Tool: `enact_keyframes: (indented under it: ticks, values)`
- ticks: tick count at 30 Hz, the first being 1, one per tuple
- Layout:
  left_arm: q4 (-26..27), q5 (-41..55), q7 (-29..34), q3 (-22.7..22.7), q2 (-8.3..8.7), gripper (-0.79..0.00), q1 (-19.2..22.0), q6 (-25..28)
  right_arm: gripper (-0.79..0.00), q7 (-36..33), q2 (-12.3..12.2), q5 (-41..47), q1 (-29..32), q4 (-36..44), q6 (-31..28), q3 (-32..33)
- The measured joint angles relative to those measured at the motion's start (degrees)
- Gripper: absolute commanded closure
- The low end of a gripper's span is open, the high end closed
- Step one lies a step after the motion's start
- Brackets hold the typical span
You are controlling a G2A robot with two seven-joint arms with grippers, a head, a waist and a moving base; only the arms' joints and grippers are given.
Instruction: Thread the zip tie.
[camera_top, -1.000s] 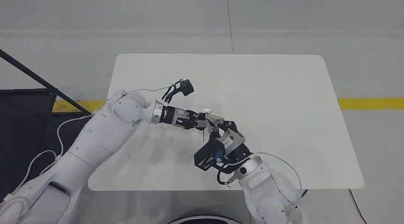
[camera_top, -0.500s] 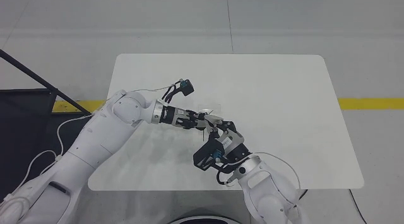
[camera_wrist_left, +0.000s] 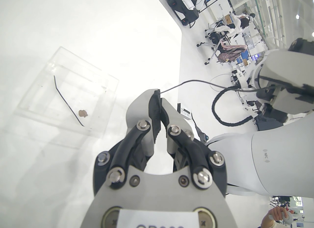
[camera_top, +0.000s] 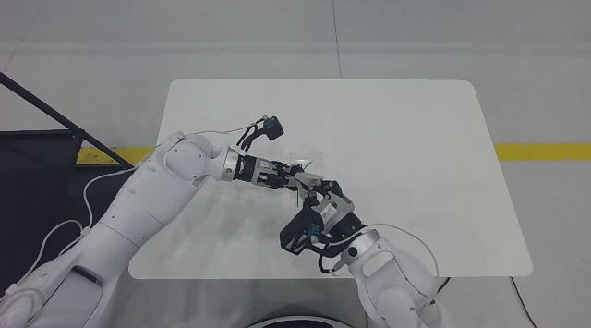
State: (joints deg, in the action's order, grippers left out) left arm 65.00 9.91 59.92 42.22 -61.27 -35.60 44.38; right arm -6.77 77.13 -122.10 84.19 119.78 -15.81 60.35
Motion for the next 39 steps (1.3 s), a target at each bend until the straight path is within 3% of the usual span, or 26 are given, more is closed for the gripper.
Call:
enact_keyframes:
  ticks: [39]
  values:
    - [5.3, -6.3, -3.95, 2.9, 0.66, 0.0, -3.49, -2.98, 0.0, 1.47, -1.81, -1.32, 0.4, 0.98, -8.92, 0.99]
